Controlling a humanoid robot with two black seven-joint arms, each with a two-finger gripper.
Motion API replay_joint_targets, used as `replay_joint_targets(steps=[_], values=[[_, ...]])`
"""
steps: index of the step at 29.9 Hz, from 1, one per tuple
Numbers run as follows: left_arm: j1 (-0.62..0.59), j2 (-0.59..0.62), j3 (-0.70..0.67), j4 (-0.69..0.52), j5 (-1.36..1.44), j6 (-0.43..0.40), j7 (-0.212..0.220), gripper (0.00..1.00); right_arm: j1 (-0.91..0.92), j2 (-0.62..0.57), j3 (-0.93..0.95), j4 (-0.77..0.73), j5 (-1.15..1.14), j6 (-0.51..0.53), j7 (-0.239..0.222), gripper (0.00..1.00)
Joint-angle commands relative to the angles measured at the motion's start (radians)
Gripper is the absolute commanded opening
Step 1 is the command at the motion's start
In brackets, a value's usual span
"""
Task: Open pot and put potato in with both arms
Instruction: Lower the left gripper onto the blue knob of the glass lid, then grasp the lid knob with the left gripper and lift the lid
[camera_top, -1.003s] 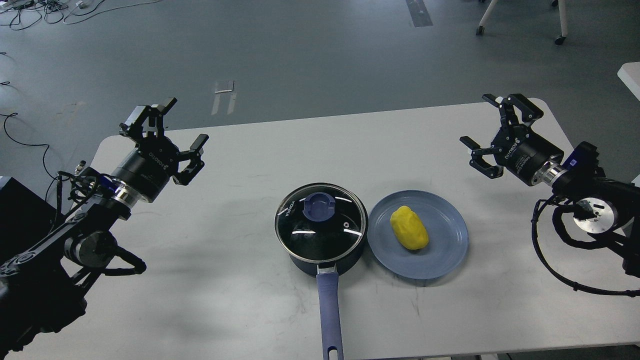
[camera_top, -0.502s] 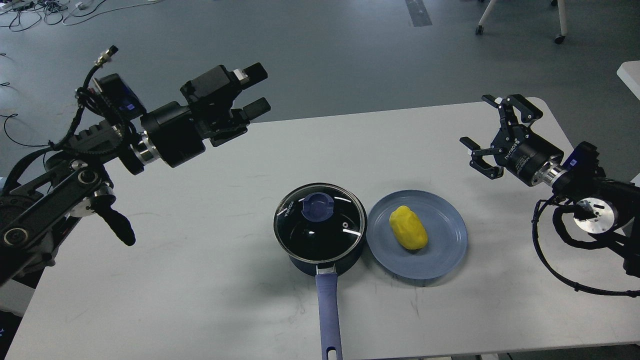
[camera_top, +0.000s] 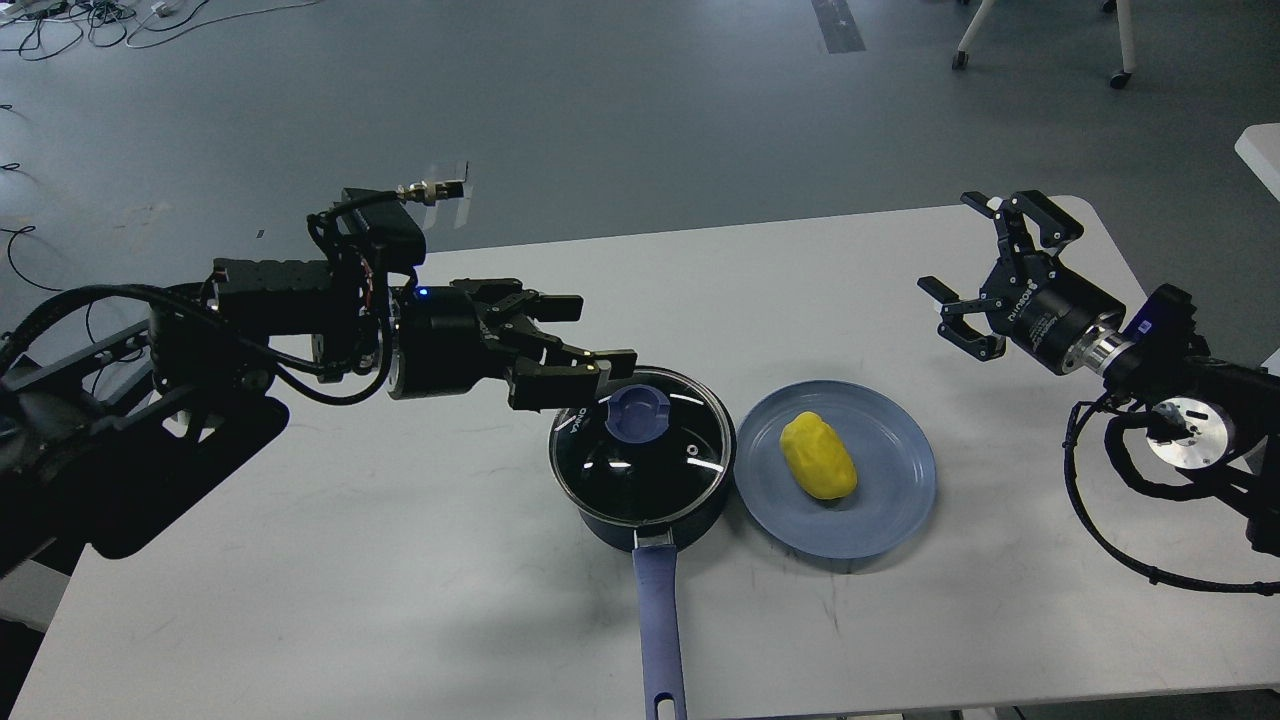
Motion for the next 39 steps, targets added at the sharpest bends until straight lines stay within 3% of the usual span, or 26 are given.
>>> replay_joint_targets(steps=[1,12,39], values=[[-0.025,-0.023,0.053,0.036,0.089,0.030,0.000,0.98,0.000,0.000,-0.002,0.001,-0.003,0.000,0.000,1.00],[-0.024,-0.039,0.143,0.067,0.097,0.036,0.000,0.98,-0.004,-0.012,-0.002,0.004,-0.005,0.000,0.000,1.00],[-0.024,-0.130,0.189,0.134,0.107,0.036,0.000,0.98,-0.009,-0.012,-0.003,0.005,-0.006,0.000,0.000,1.00]])
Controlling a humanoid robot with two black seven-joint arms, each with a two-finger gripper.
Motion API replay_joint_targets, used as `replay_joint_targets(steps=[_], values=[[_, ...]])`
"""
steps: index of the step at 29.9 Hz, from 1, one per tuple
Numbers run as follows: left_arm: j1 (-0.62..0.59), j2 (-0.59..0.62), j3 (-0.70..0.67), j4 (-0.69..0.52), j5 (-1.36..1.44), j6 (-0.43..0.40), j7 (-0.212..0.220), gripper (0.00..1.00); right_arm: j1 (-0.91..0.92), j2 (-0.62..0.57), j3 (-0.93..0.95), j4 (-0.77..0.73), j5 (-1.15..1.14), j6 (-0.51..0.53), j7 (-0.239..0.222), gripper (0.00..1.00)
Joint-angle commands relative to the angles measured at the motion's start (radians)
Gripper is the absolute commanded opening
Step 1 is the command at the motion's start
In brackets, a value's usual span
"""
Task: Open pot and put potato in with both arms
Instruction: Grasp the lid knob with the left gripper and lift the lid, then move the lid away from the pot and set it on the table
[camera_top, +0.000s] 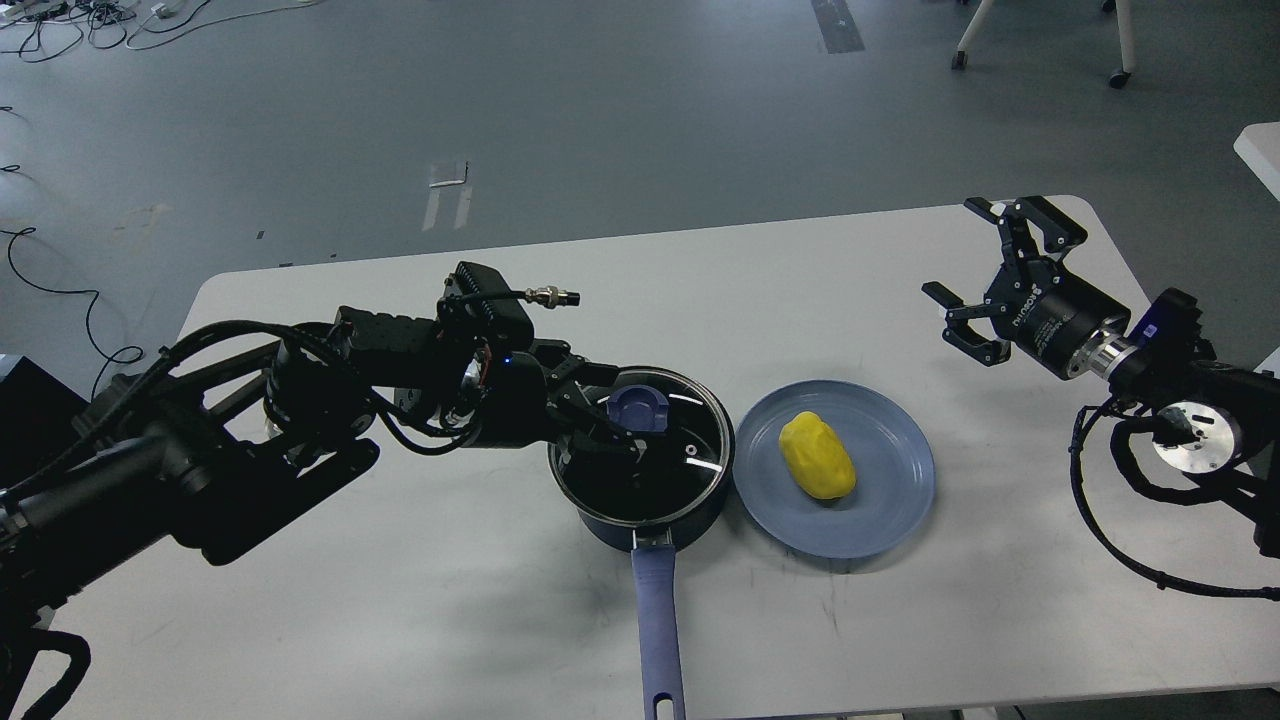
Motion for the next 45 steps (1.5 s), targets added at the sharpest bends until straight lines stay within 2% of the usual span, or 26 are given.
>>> replay_joint_targets(steps=[1,9,12,16,19,22,29,33,34,37,39,40,42,45], values=[[0.001,0.000,0.006,-0.001,-0.001,0.000,0.000,0.98,0.000,0.001,-0.001,0.000,0.000,0.000,0.000,1.00],[0.001,-0.008,0.017,-0.001,0.003,0.000,0.000,0.93,-0.004,0.000,-0.001,0.000,-0.002,0.000,0.000,1.00],[0.001,-0.009,0.017,-0.001,0.005,0.000,0.000,0.85,-0.006,0.000,-0.002,0.000,-0.002,0.000,0.000,1.00],[-0.002,-0.011,0.017,-0.001,0.005,0.001,0.000,0.61,-0.006,0.001,-0.002,0.003,-0.002,0.000,0.000,1.00],[-0.009,-0.017,0.017,-0.001,0.005,0.001,0.000,0.52,-0.006,0.001,-0.002,0.005,-0.002,0.000,0.000,1.00],[-0.029,-0.018,0.017,-0.007,0.003,0.001,0.000,0.50,-0.006,0.001,-0.002,0.005,-0.002,0.000,0.000,1.00],[-0.111,0.006,0.015,-0.047,-0.004,0.001,0.000,0.51,-0.006,0.001,-0.004,0.005,-0.002,0.000,0.000,1.00],[-0.140,0.136,0.015,-0.093,-0.009,0.000,0.000,0.52,-0.003,0.001,-0.004,0.005,-0.005,0.000,0.000,1.00],[-0.140,0.136,0.015,-0.093,-0.009,0.000,0.000,0.52,-0.003,0.001,-0.004,0.005,-0.005,0.000,0.000,1.00],[-0.134,0.257,0.017,-0.093,-0.009,0.008,0.000,0.53,-0.001,0.001,-0.004,0.005,-0.003,0.000,0.000,1.00],[-0.117,0.368,0.025,-0.093,-0.012,0.046,0.000,0.53,0.000,0.001,-0.004,0.005,-0.005,0.000,0.000,1.00],[-0.117,0.368,0.025,-0.093,-0.012,0.046,0.000,0.53,0.000,0.001,-0.004,0.005,-0.005,0.000,0.000,1.00],[-0.065,0.461,0.058,-0.084,-0.027,0.119,0.000,0.54,0.002,0.000,-0.004,0.005,-0.005,0.000,0.000,1.00],[-0.008,0.523,0.078,-0.078,-0.043,0.190,0.000,0.55,0.003,0.001,-0.005,0.005,-0.005,0.000,0.000,1.00]])
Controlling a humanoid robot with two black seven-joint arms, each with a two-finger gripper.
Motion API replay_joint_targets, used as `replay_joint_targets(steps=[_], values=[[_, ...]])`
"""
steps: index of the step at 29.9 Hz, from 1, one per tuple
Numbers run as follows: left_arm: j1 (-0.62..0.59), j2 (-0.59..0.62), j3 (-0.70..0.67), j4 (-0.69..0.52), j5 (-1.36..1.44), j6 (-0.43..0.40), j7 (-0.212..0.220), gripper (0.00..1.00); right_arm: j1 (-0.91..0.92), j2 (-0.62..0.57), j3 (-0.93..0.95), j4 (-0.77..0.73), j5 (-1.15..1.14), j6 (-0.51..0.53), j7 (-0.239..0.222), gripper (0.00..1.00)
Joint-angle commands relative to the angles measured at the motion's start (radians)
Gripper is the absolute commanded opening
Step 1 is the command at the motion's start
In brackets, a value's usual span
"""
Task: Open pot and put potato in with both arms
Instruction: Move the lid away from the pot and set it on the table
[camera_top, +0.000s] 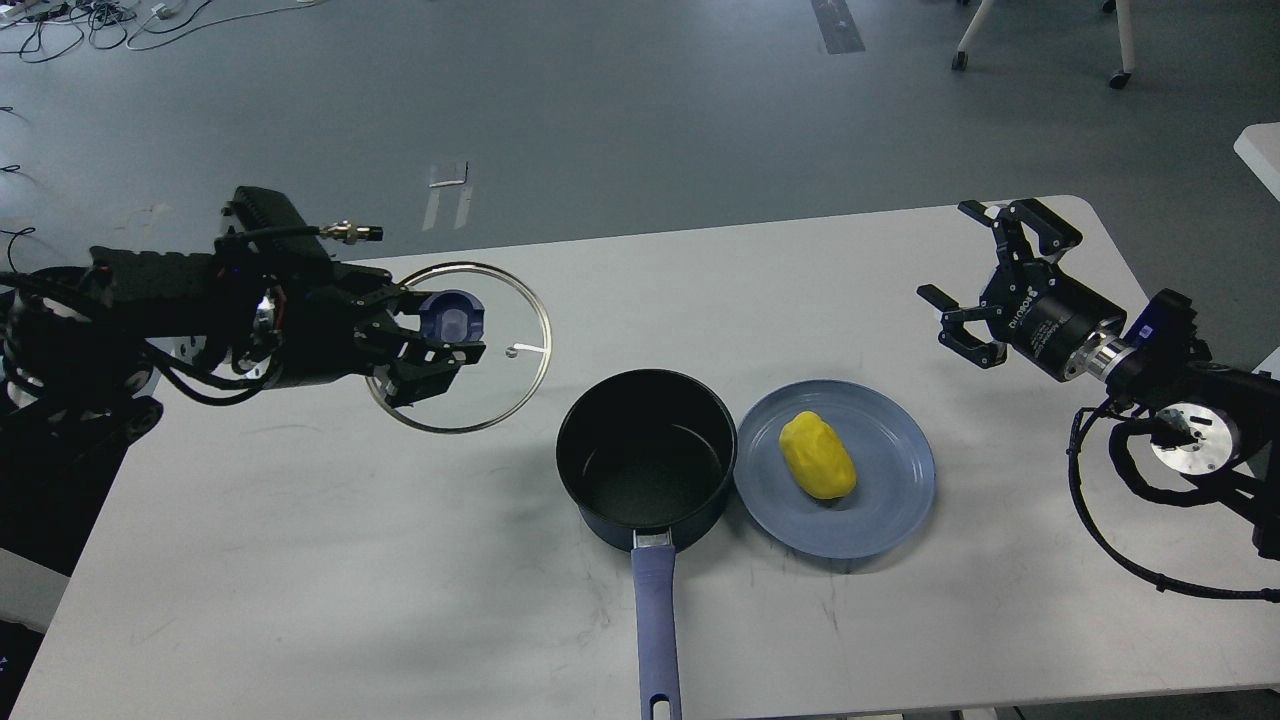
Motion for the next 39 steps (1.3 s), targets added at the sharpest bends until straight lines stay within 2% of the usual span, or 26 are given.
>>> replay_joint_targets(steps=[1,7,19,27,30,35,39], values=[[0.092,0.091,0.028,0.017,-0.016,0.099,0.000,0.55,0.002,0.002,-0.001,0.000,0.000,0.000,0.000,1.00],[0.230,0.110,0.030,0.090,-0.016,0.202,0.000,0.56,0.003,0.002,-0.003,0.000,0.000,0.000,0.000,1.00],[0.369,0.055,0.027,0.201,-0.047,0.286,0.000,0.56,0.002,-0.001,-0.004,0.000,0.000,0.000,0.000,1.00],[0.409,0.010,0.025,0.270,-0.075,0.335,0.000,0.58,-0.001,-0.003,-0.004,0.000,0.000,0.000,0.000,1.00],[0.418,-0.002,0.025,0.278,-0.090,0.341,0.000,0.65,-0.003,-0.003,-0.004,0.000,0.000,0.000,0.000,1.00],[0.430,-0.004,0.027,0.278,-0.116,0.341,0.000,0.70,-0.003,-0.003,-0.004,0.002,0.000,0.000,0.000,1.00],[0.432,-0.007,0.028,0.278,-0.134,0.341,0.000,0.83,-0.003,-0.003,-0.004,0.003,0.000,0.000,0.000,1.00]])
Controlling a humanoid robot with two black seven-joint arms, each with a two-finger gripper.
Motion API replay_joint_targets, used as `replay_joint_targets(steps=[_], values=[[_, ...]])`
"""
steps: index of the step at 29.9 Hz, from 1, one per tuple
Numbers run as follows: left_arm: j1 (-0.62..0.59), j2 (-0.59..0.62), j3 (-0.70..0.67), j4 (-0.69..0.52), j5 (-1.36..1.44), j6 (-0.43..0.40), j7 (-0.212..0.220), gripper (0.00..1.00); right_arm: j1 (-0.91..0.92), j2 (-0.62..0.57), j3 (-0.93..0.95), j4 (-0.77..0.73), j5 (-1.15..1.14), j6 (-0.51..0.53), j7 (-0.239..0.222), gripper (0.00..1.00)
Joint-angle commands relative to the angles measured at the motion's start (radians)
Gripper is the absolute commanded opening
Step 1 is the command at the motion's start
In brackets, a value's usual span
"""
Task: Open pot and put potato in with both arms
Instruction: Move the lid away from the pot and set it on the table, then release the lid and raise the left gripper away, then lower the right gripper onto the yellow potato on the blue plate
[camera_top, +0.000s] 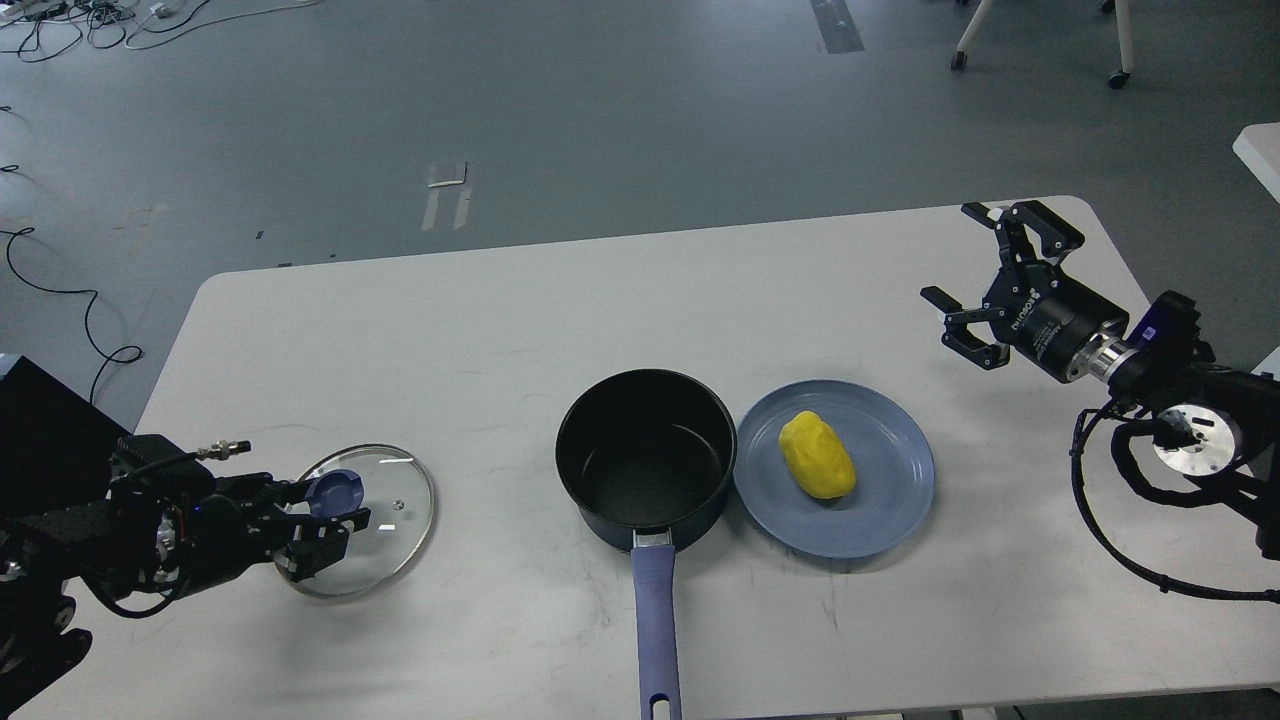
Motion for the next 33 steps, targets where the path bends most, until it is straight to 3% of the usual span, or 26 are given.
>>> replay_joint_targets(steps=[1,3,8,10,16,17,20,26,33], values=[[-0.001,-0.002,0.000,0.000,-0.009,0.000,0.000,0.86,0.000,0.000,0.000,0.001,0.000,0.000,0.000,1.00],[-0.001,0.001,-0.006,-0.005,-0.029,0.000,0.000,0.96,0.005,-0.001,0.000,0.001,0.000,0.000,0.000,1.00],[-0.049,0.021,-0.020,-0.033,-0.222,-0.010,0.000,0.97,0.035,-0.050,-0.003,0.031,-0.061,0.000,0.000,1.00],[-0.121,0.044,-0.015,-0.051,-0.348,-0.026,0.000,0.97,0.075,-0.086,-0.005,0.062,-0.165,0.000,0.000,1.00],[-0.316,0.058,-0.025,-0.062,-0.839,-0.315,0.000,0.98,0.241,-0.172,-0.078,0.160,-0.544,0.000,0.000,1.00],[-0.350,0.060,-0.038,-0.065,-0.982,-0.389,0.000,0.98,0.299,-0.182,-0.133,0.175,-0.596,0.000,0.000,1.00],[-0.367,0.054,-0.100,-0.065,-1.332,-0.506,0.000,0.98,0.476,-0.188,-0.308,0.208,-0.682,0.000,0.000,1.00],[-0.366,0.034,-0.163,-0.065,-1.589,-0.514,0.000,0.98,0.754,-0.127,-0.625,0.275,-0.895,0.000,0.000,1.00],[-0.329,0.031,-0.161,-0.053,-1.620,-0.516,0.000,0.98,0.861,0.014,-0.840,0.282,-1.107,0.000,0.000,1.00]])
